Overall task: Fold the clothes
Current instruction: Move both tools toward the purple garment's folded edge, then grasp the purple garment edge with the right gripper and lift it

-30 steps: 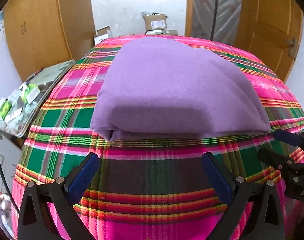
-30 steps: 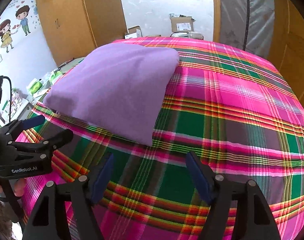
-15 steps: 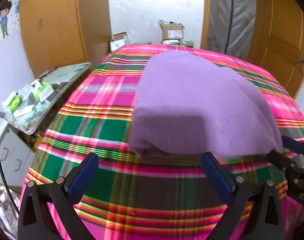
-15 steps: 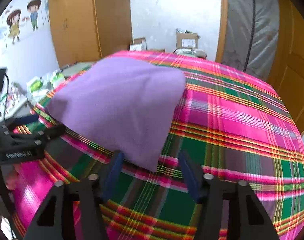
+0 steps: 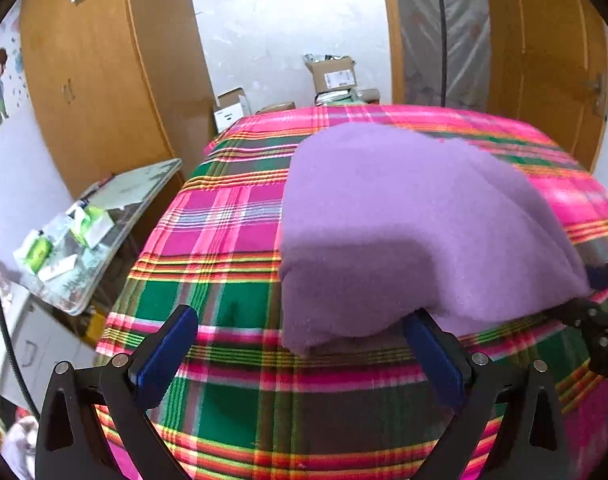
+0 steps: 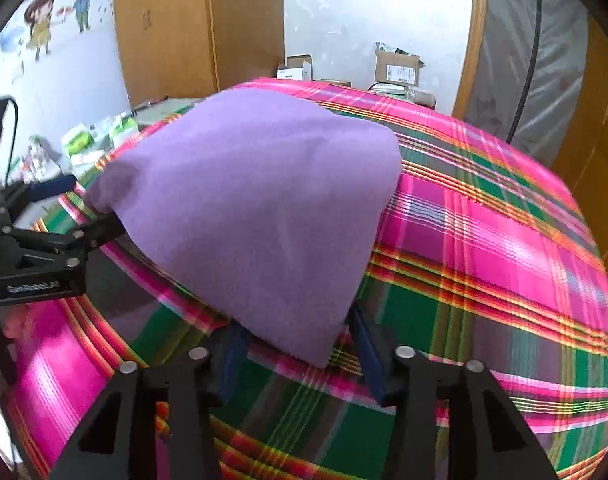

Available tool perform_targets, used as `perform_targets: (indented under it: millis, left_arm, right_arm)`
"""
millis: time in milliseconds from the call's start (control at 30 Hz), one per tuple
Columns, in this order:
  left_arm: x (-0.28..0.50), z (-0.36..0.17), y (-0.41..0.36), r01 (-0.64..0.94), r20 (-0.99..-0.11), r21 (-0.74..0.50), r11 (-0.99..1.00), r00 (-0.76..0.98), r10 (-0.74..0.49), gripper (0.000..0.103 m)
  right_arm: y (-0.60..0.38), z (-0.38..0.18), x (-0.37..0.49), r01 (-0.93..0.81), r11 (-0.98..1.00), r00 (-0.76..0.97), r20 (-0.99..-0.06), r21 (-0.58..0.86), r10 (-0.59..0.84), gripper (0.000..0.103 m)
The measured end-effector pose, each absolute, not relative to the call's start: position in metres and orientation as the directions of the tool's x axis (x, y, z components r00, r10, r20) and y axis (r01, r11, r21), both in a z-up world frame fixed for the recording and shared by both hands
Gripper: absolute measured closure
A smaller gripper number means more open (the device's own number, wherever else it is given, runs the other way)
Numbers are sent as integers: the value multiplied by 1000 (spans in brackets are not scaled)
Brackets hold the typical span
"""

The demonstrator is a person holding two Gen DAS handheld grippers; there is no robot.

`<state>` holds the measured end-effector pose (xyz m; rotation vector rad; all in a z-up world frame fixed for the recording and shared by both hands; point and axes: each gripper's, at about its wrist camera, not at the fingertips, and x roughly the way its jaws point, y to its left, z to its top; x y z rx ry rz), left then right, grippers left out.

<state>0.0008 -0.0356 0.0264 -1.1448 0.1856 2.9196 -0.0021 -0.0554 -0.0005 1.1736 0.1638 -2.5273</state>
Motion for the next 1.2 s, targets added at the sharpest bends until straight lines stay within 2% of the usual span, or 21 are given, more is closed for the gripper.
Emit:
perform_targets:
  millis: [133,233,433,600,667,733,800,867,1033,1067,1133,1200]
  left_arm:
    - [-3,34,-34,-53,-657,118,-992,-753,-38,1]
    - [-8,39,-31,-66,-645,122,-990,-764,-29,1]
    - [-12,45,-25,-73,-632,109,-991,-775,-13,3]
    - [-13,40,-33,-56,-655,44,-997,-755,13,3]
    - [-13,35,-34,-55,-671,29,-998,-741,21,3]
    - [-14,30,-33,-49,-688,24,-999,-725,19,3]
    - [-14,24,-32,-44,-705,26,-999,-709,13,3]
    - [-14,19,-32,-38,-716,22,-999,-698,10,3]
    - [-16,15,-38,-31,-736,-19,-999,-676,35,3]
    - [-16,14,-39,-27,-743,-26,-999,-668,37,3]
    - [-18,10,-41,-19,-757,-38,-999,-652,41,3]
    - [-19,7,-43,-11,-770,-50,-999,-636,46,3]
  right_arm:
    - [-48,5,-4,365,-923,-587,-740,121,-329,76]
    - [-36,10,-11,347,-908,-568,-718,234,-402,81]
    - [-22,17,-10,332,-889,-590,-666,315,-456,82]
    - [-20,23,-7,352,-886,-599,-654,303,-462,80]
    - [-19,17,-11,341,-891,-589,-671,301,-451,77]
    - [-19,10,-16,323,-900,-575,-695,291,-431,69]
    - [-21,5,-18,324,-901,-563,-706,290,-430,68]
    - [-22,-2,-20,315,-907,-539,-734,279,-413,61]
    - [-24,-4,-18,321,-912,-549,-734,256,-399,53]
    - [-25,-3,-17,323,-913,-553,-734,249,-395,50]
    - [-31,-4,-14,365,-901,-541,-735,233,-409,33]
    - [-39,-4,-13,380,-903,-540,-745,200,-392,31]
